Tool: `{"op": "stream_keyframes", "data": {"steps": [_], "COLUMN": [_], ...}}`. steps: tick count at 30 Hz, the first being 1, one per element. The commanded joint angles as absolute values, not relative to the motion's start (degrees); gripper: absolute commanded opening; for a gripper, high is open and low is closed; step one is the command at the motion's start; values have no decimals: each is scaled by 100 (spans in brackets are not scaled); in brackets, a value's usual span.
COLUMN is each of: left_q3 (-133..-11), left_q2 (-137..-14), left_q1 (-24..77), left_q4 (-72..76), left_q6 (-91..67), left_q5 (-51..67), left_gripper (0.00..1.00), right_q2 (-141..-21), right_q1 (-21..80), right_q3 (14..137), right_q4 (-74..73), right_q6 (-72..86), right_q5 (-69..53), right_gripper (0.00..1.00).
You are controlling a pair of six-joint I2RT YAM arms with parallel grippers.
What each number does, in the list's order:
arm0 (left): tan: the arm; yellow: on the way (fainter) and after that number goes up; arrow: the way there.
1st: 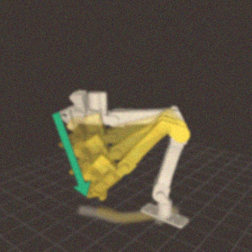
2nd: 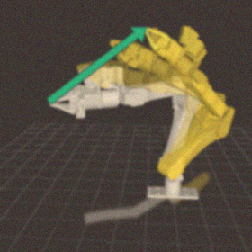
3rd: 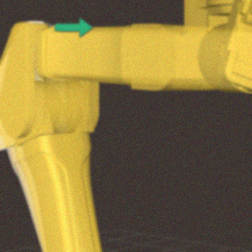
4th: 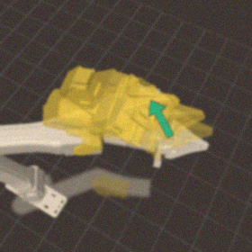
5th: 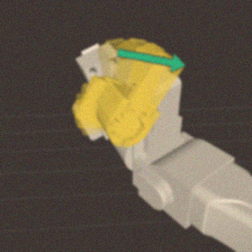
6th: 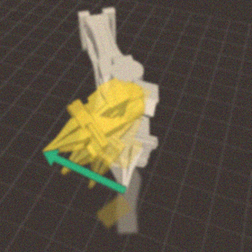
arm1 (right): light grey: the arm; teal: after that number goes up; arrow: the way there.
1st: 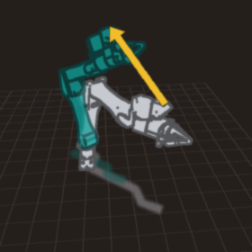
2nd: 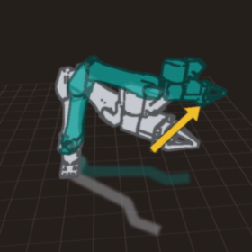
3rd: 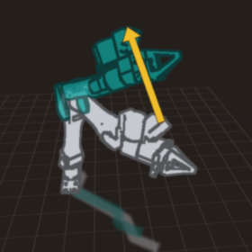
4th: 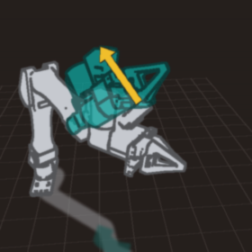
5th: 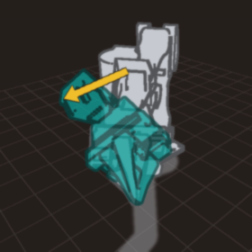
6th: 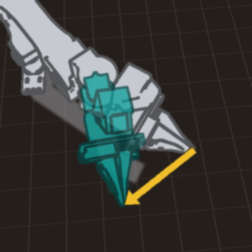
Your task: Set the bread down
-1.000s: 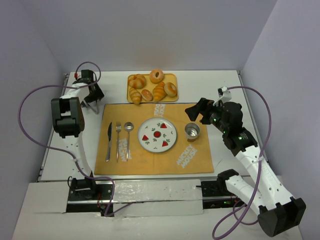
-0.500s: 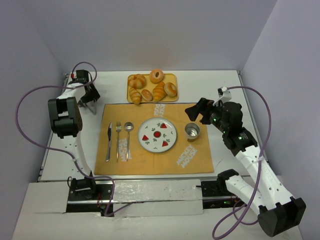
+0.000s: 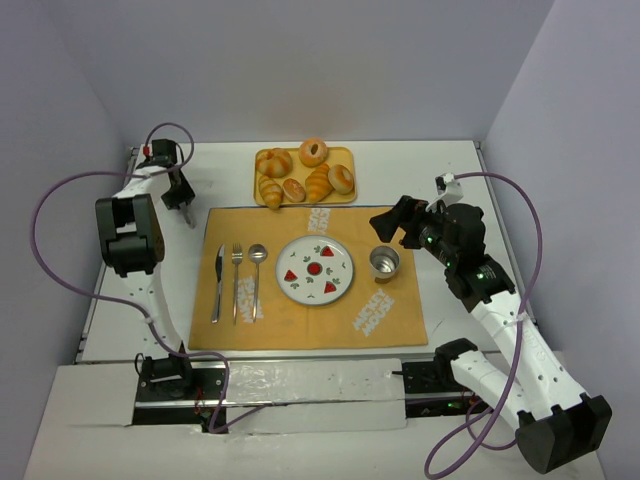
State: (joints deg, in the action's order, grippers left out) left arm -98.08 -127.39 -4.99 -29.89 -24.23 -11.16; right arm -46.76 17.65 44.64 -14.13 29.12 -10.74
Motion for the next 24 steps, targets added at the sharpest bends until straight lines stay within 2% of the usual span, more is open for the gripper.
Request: {"op": "stream_keyframes", "data": {"steps": [1,7,10,12,24], "left_q3": [-9651,-9501,-9413,-9299,-8886], "left_q2": [-12463,-12006,-11717,-11497,-10495], "left_q1": [-475,-387,-343,-316,-97], "left_q4": [-2953,-2971,-2997,-2997,-3085], "left_q6": [-2522,-2575,-2610,-2637,-2698], "left_q5": [-826,-1002,-1107,-1178,-1380], "left_gripper": [46,50,60,62,59], "right_q2": [-4649,-4605,-4579,-4553,-4456], "right_q1": [1802,1802,1802,1802,1802], "right_q3": [4465,4509,4526,4553,4676], "right_q4": [-1151,-1213,-1239,-1274,-1397], "right_q6": [2944,2918,2927,2918,2900], "right_q5": [-1142,-1143,-1151,-1151,-1204], "right_gripper": [100,100,100,100,100]}}
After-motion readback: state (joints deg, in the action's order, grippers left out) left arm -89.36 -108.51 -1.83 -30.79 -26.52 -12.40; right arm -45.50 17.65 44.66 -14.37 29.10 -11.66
